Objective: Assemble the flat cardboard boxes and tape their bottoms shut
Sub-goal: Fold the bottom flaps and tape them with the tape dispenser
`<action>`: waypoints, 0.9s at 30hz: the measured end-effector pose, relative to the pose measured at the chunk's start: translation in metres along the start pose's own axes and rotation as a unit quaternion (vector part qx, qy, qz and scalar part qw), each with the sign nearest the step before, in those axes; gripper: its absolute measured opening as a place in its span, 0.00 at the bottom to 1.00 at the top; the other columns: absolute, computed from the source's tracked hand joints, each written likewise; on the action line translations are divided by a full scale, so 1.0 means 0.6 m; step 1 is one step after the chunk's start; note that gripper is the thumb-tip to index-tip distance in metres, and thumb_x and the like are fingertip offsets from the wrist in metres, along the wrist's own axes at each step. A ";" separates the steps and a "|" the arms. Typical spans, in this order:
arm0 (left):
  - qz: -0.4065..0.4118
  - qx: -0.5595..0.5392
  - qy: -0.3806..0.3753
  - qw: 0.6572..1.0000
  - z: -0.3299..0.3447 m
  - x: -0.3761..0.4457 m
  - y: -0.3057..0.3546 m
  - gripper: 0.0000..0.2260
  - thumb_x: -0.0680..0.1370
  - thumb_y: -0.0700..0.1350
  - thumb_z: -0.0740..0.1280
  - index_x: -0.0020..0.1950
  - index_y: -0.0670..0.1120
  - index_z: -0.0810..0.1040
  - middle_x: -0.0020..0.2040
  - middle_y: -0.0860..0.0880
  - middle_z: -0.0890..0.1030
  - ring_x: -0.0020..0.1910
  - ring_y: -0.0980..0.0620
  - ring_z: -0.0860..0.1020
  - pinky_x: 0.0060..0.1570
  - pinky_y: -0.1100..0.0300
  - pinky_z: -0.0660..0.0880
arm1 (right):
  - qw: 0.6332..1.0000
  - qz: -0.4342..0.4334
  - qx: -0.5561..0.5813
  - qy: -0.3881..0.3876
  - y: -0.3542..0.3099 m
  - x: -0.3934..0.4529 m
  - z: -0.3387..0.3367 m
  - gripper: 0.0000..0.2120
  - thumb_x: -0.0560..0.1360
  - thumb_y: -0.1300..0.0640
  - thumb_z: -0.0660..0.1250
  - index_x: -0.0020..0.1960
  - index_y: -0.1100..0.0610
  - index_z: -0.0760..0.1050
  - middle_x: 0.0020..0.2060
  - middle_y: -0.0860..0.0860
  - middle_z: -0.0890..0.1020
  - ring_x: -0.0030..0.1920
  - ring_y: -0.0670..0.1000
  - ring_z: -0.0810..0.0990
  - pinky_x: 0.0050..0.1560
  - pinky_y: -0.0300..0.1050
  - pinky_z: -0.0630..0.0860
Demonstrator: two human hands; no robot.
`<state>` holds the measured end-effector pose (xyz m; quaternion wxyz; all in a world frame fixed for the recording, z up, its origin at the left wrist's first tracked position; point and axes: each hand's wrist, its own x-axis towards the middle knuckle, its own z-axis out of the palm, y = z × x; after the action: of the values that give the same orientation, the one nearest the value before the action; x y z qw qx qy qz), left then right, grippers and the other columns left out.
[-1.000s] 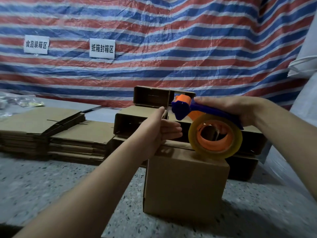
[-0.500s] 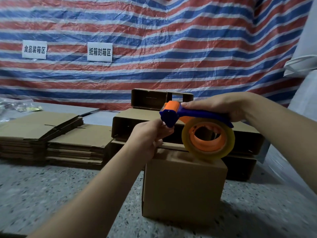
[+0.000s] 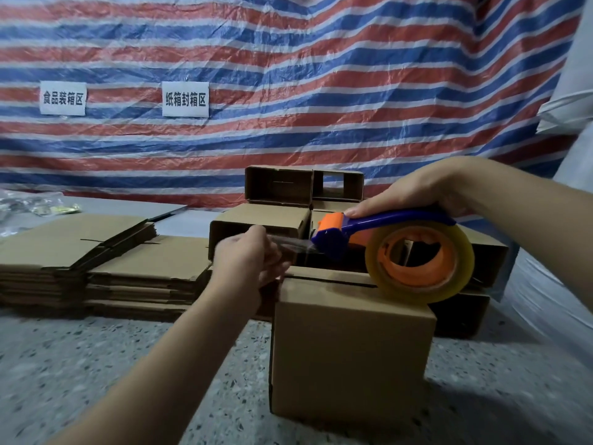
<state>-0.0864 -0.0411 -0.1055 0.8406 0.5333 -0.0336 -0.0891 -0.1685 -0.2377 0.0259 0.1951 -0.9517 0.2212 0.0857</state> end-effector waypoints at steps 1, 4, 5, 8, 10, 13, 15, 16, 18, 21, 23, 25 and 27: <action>0.032 0.077 -0.021 0.996 -0.017 0.002 -0.003 0.11 0.80 0.47 0.66 0.40 0.43 0.76 0.26 0.51 0.76 0.23 0.57 0.74 0.29 0.61 0.76 | 1.000 0.000 -0.003 -0.003 -0.003 0.003 0.000 0.41 0.50 0.29 0.71 0.55 0.53 0.73 0.35 0.55 0.87 0.32 0.51 0.86 0.28 0.42 0.79; 0.073 0.154 -0.039 0.985 -0.057 0.001 -0.019 0.12 0.78 0.51 0.69 0.42 0.43 0.79 0.28 0.52 0.75 0.25 0.56 0.71 0.23 0.65 0.70 | 1.000 -0.006 -0.020 -0.022 -0.017 0.009 0.002 0.42 0.49 0.29 0.72 0.55 0.53 0.74 0.35 0.54 0.87 0.33 0.52 0.87 0.28 0.42 0.80; 0.067 0.152 -0.037 0.985 -0.062 0.000 -0.022 0.12 0.78 0.51 0.69 0.42 0.43 0.80 0.28 0.52 0.75 0.25 0.56 0.71 0.23 0.65 0.69 | 0.999 -0.009 -0.031 -0.031 -0.022 0.011 0.003 0.43 0.49 0.29 0.73 0.56 0.53 0.74 0.36 0.54 0.87 0.34 0.52 0.87 0.29 0.42 0.80; 0.035 0.168 -0.030 0.985 -0.069 -0.002 -0.027 0.12 0.78 0.51 0.70 0.39 0.44 0.79 0.27 0.52 0.74 0.25 0.56 0.71 0.23 0.66 0.69 | 0.997 -0.011 -0.054 -0.045 -0.033 0.018 0.005 0.45 0.46 0.29 0.74 0.57 0.52 0.73 0.37 0.55 0.87 0.35 0.52 0.87 0.30 0.41 0.80; 0.020 0.168 -0.040 0.985 -0.073 -0.001 -0.031 0.12 0.78 0.51 0.70 0.39 0.44 0.78 0.27 0.52 0.74 0.26 0.55 0.71 0.24 0.65 0.70 | 0.997 -0.007 -0.057 -0.046 -0.036 0.021 0.006 0.44 0.48 0.30 0.74 0.57 0.52 0.73 0.37 0.55 0.87 0.35 0.52 0.87 0.30 0.41 0.80; 0.023 0.195 -0.031 0.980 -0.075 0.002 -0.038 0.12 0.77 0.51 0.70 0.40 0.43 0.79 0.27 0.51 0.74 0.29 0.53 0.73 0.25 0.63 0.71 | 0.997 -0.001 -0.063 -0.041 -0.036 0.025 0.007 0.42 0.51 0.29 0.73 0.57 0.52 0.73 0.38 0.55 0.87 0.35 0.52 0.87 0.30 0.41 0.80; 0.022 0.206 -0.026 0.978 -0.075 0.004 -0.044 0.12 0.78 0.51 0.70 0.39 0.44 0.79 0.26 0.51 0.73 0.28 0.53 0.72 0.25 0.63 0.70 | 0.997 0.001 -0.067 -0.041 -0.037 0.026 0.007 0.42 0.51 0.29 0.73 0.58 0.52 0.73 0.38 0.55 0.88 0.36 0.52 0.87 0.31 0.41 0.80; 0.018 0.208 -0.029 0.978 -0.077 0.005 -0.048 0.13 0.78 0.51 0.70 0.38 0.44 0.79 0.26 0.51 0.72 0.28 0.54 0.71 0.25 0.63 0.69 | 0.997 0.001 -0.070 -0.045 -0.038 0.026 0.007 0.42 0.51 0.29 0.73 0.58 0.52 0.73 0.39 0.55 0.88 0.36 0.52 0.88 0.31 0.41 0.80; 0.011 0.210 -0.035 0.977 -0.080 0.005 -0.057 0.14 0.78 0.51 0.69 0.36 0.45 0.77 0.26 0.51 0.70 0.27 0.53 0.69 0.27 0.62 0.68 | 0.996 -0.001 -0.075 -0.053 -0.041 0.025 0.008 0.43 0.51 0.29 0.73 0.58 0.52 0.73 0.40 0.55 0.88 0.37 0.52 0.88 0.31 0.41 0.80; 0.003 0.214 -0.034 0.976 -0.082 0.006 -0.068 0.13 0.78 0.51 0.69 0.37 0.44 0.78 0.27 0.51 0.69 0.27 0.53 0.66 0.27 0.61 0.65 | 0.995 -0.007 -0.080 -0.060 -0.045 0.024 0.010 0.40 0.51 0.30 0.72 0.57 0.51 0.73 0.38 0.55 0.88 0.35 0.51 0.87 0.30 0.41 0.80; 0.000 0.224 -0.034 0.974 -0.081 0.006 -0.073 0.13 0.78 0.52 0.69 0.41 0.44 0.79 0.29 0.50 0.69 0.28 0.53 0.66 0.29 0.60 0.65 | 0.995 -0.006 -0.076 -0.061 -0.047 0.021 0.011 0.37 0.55 0.31 0.72 0.56 0.51 0.73 0.37 0.55 0.87 0.34 0.51 0.87 0.29 0.41 0.79; -0.003 0.235 -0.041 0.971 -0.076 0.005 -0.082 0.15 0.78 0.54 0.68 0.42 0.42 0.79 0.33 0.48 0.70 0.30 0.53 0.67 0.31 0.59 0.67 | 0.996 -0.002 -0.075 -0.055 -0.046 0.020 0.011 0.37 0.55 0.31 0.72 0.56 0.52 0.73 0.37 0.55 0.87 0.34 0.52 0.87 0.29 0.41 0.80; -0.005 0.240 -0.045 0.970 -0.070 0.003 -0.091 0.16 0.78 0.56 0.68 0.42 0.42 0.76 0.36 0.46 0.72 0.32 0.52 0.68 0.33 0.58 0.68 | 0.995 -0.002 -0.079 -0.052 -0.047 0.019 0.012 0.37 0.56 0.31 0.71 0.56 0.53 0.73 0.37 0.55 0.87 0.34 0.52 0.87 0.30 0.41 0.80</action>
<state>-0.0842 -0.0267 -0.1729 0.6854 0.7148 -0.0889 -0.1064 -0.1460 -0.2160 0.0260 0.1303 -0.9588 0.2014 0.1521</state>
